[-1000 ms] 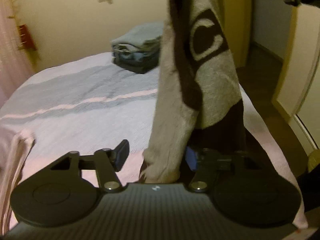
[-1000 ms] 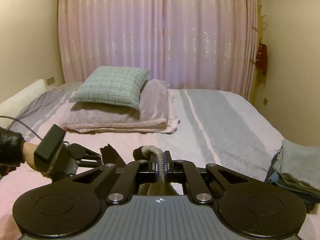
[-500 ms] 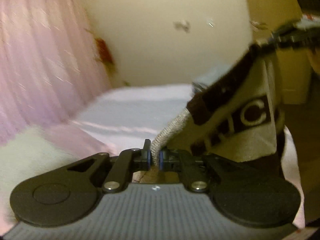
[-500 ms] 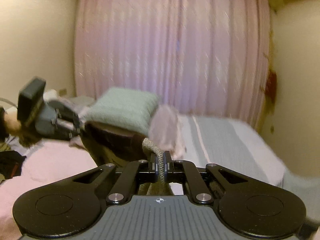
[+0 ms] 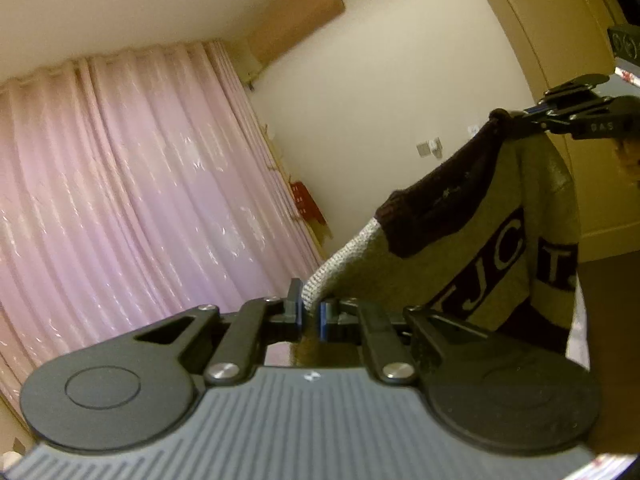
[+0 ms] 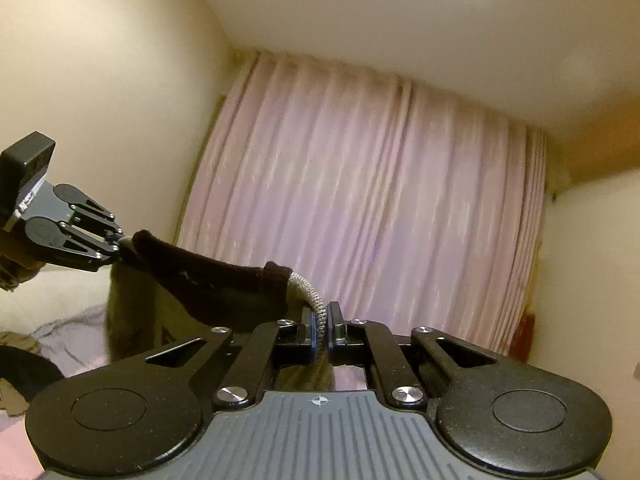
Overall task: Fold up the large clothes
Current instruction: 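Grasp the sweatshirt shoulders with both grippers and lift it up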
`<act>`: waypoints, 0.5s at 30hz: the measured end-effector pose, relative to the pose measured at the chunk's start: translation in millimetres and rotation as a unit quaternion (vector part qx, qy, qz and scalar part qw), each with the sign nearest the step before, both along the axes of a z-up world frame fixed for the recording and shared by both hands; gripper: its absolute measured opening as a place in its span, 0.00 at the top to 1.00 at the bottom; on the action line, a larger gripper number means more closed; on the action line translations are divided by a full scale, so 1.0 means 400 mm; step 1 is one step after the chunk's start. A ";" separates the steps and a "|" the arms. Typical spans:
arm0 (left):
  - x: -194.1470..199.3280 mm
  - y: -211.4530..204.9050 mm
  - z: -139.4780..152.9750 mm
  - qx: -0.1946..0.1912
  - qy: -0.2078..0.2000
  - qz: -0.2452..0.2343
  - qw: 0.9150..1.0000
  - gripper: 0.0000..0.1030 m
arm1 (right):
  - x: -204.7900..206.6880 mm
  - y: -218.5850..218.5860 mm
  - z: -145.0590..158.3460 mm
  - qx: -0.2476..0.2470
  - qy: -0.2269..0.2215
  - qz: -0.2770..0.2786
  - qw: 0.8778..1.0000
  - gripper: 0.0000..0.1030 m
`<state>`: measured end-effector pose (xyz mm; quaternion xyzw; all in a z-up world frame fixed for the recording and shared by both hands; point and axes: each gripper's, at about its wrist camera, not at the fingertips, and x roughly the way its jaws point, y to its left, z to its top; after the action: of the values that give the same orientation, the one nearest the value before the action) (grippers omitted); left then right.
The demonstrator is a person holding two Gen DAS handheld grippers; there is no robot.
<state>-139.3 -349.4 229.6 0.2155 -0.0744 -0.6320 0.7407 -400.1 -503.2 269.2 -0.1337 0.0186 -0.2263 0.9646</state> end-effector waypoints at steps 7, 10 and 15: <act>0.004 0.024 0.110 0.002 0.025 0.001 1.000 0.94 | 0.026 -0.050 0.098 0.010 0.020 0.012 1.000 0.99; 0.081 -0.077 0.078 0.033 0.053 0.013 0.998 0.94 | 0.129 -0.171 0.076 0.037 0.055 0.025 0.997 0.99; 0.300 -0.333 -0.101 0.090 0.103 0.059 0.989 0.94 | 0.403 -0.493 -0.074 0.108 0.118 0.065 0.985 0.99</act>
<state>-19.2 -482.8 189.0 0.2190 0.0717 -0.6101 0.7581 -239.0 -700.6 239.5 -0.0558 0.1483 -0.1425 0.9770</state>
